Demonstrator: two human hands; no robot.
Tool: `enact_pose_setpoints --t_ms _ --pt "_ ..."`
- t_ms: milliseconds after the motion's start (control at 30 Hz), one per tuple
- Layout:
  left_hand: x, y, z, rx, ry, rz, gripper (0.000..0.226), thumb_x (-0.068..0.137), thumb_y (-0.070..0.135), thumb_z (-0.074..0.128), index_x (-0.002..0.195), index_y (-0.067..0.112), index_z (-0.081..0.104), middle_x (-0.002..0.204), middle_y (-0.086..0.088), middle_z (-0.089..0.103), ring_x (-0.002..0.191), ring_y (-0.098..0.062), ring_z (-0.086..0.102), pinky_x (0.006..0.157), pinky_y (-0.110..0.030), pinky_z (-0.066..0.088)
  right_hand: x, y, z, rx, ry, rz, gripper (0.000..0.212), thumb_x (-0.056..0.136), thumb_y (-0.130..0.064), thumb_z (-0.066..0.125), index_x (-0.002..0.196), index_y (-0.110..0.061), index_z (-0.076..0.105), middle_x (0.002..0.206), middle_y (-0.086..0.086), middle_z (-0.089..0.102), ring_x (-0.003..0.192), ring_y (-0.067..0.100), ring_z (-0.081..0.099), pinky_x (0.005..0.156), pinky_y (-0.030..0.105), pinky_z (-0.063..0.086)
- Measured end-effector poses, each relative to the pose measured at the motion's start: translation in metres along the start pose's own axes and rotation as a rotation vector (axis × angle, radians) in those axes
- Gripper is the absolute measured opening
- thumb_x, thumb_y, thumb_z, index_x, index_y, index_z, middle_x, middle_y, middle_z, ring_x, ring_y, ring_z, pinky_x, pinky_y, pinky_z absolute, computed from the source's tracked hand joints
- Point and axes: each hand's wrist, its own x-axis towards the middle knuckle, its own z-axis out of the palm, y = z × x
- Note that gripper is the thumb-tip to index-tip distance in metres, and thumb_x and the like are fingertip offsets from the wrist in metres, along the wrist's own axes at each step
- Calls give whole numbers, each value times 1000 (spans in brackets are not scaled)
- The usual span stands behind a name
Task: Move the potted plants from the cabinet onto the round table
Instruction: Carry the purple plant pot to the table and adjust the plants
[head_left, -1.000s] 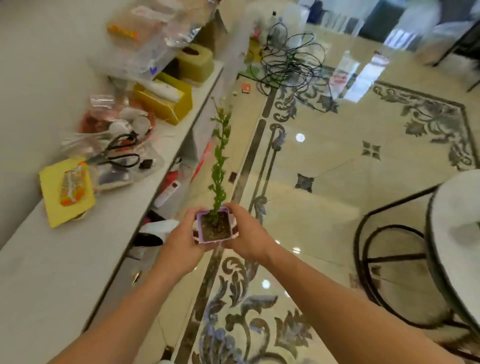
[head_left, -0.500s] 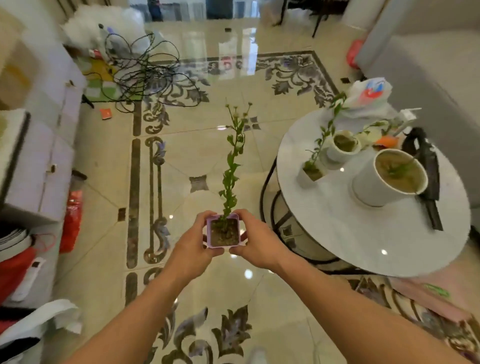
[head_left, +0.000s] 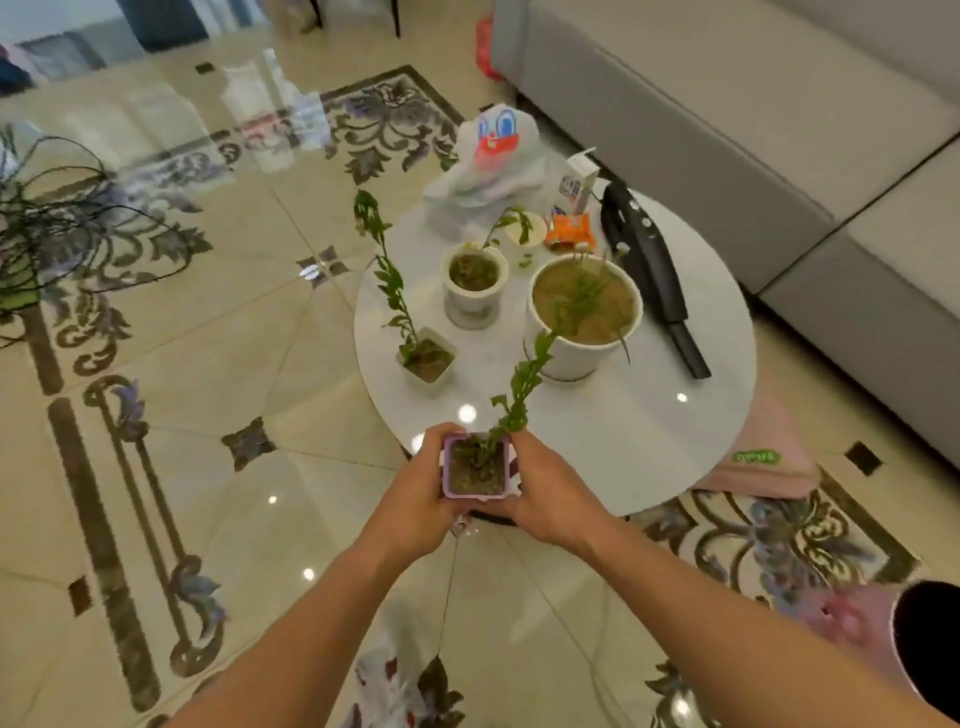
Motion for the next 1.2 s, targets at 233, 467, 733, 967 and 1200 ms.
enact_pose_setpoints --t_ms 233,467,733,967,1200 --pt "79 0 7 136 -138 91 69 84 7 75 132 36 35 118 11 59 106 -7 60 92 -23 52 42 26 -19 -16 76 28 86 84 -22 80 152 -34 30 148 -7 51 133 17 53 108 33 46" --pt "134 -12 15 182 -211 192 70 82 20 80 132 34 33 113 14 59 101 -3 61 88 -15 50 74 47 -30 -18 152 -88 53 79 -51 76 126 -36 55 121 -11 61 113 13 60 97 34 52" --pt "160 -35 25 104 -243 226 75 83 13 78 138 35 32 121 18 59 108 13 56 90 -14 50 103 97 -24 -119 180 -219 69 80 -50 79 139 -33 48 132 -10 60 118 8 59 100 26 51" --pt "163 -42 26 142 -241 296 79 82 17 79 138 40 29 128 17 55 119 -1 55 93 -15 49 112 110 -26 -172 148 -319 84 78 -56 81 147 -33 39 140 -13 57 121 5 59 102 23 53" --pt "146 -46 40 147 -194 326 75 86 9 74 139 39 29 136 5 51 124 -11 52 86 -11 49 99 127 -10 127 180 -368 88 82 -67 66 155 -33 32 148 -7 52 132 14 56 110 35 50"
